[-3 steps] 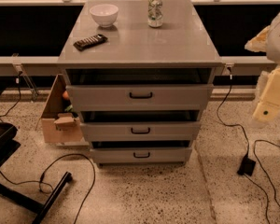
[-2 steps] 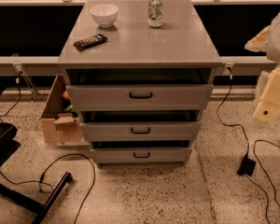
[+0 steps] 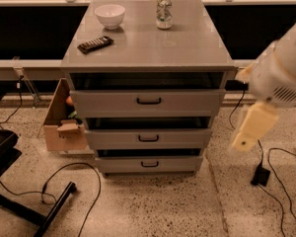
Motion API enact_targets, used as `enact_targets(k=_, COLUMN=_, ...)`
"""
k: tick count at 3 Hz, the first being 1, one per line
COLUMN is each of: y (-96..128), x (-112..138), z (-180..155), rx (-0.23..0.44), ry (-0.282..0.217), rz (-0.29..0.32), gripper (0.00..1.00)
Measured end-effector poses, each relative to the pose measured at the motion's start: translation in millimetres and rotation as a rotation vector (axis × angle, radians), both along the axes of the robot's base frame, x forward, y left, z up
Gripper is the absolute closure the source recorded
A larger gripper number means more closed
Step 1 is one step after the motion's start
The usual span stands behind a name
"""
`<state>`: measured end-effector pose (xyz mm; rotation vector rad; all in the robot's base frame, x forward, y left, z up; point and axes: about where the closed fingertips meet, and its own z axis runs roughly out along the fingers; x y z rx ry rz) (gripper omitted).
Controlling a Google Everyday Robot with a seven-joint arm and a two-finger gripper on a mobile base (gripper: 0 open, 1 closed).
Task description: Open bottom drawer
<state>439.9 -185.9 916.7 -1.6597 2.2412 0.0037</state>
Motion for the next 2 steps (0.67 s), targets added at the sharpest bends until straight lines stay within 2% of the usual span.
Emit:
enact_targets(k=1, y=24.6, x=11.8, z=-69.9, rx=0.029, ry=0.023, rz=-0.030, gripper=0.00)
enact_targets(k=2, y=45.6, x=43.5, z=-141.7, rx=0.010, ry=0.015, rz=-0.047, gripper=0.00)
